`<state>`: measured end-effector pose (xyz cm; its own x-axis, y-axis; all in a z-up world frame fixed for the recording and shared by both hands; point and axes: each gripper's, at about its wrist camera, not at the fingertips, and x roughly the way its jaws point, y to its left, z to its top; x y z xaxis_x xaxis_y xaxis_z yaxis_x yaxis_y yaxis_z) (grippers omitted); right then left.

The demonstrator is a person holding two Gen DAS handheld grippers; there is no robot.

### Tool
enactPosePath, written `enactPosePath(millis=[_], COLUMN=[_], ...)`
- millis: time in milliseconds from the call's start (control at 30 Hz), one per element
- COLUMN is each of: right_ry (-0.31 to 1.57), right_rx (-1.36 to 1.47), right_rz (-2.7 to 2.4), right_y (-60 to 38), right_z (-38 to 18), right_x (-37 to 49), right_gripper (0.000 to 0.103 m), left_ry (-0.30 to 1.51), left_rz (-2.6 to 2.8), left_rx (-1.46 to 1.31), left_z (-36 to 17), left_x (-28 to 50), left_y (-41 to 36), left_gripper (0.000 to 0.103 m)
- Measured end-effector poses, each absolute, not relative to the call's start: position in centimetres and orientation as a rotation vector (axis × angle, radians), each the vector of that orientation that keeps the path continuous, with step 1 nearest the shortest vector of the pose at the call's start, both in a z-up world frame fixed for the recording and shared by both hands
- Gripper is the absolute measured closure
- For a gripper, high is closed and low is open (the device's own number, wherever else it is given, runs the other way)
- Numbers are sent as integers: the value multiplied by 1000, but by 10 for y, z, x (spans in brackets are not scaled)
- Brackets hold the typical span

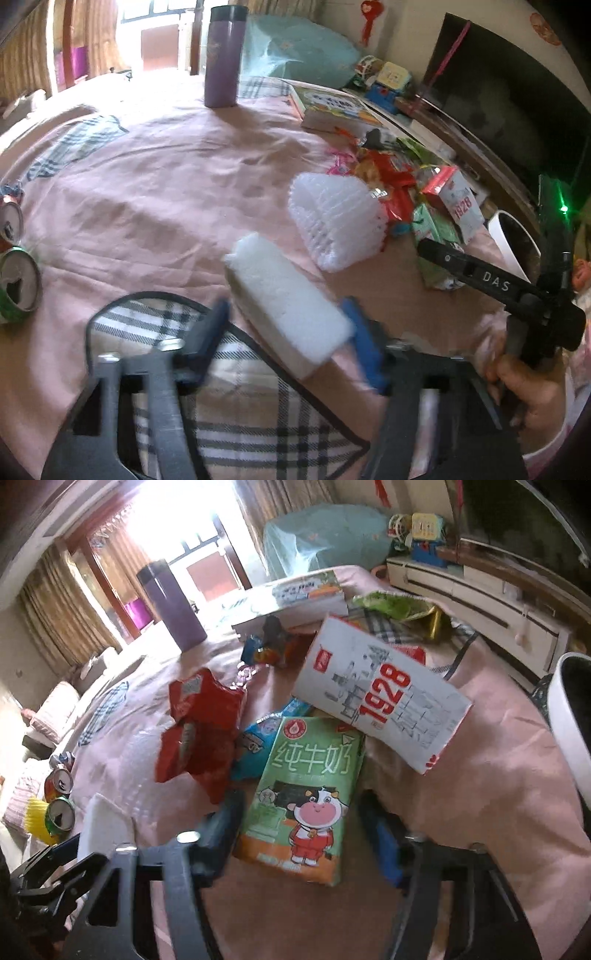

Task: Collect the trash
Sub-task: 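Grasp the white foam block with the left tool while the right tool grasps the green milk carton, then carry both items over the trash bin and open both tools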

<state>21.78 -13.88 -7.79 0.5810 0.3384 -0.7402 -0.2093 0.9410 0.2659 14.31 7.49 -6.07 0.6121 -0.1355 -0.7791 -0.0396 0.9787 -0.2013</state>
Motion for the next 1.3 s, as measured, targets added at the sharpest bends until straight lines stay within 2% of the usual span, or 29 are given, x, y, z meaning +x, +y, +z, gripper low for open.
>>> enactPosePath(millis=[67,200,667,1300], right_ry=[882,865,822,705], right_rx=[143,131,261,391], right_rz=[339,372,389,155], right_y=[-141,-150,-218,-359], right_z=[-76,-71,-57,-36], right_x=[212,195,140,133], right_gripper=[54,55,56,55], left_ry=[897,865,835,837], left_rz=[-51,-118,-348,-541], left_rx=[-173,-152,-97,11], left_z=[-59,-50,-29,-19], left_x=[140,130,124,162], left_y=[70,54,-25,-143], left_gripper=[59,67,68,68])
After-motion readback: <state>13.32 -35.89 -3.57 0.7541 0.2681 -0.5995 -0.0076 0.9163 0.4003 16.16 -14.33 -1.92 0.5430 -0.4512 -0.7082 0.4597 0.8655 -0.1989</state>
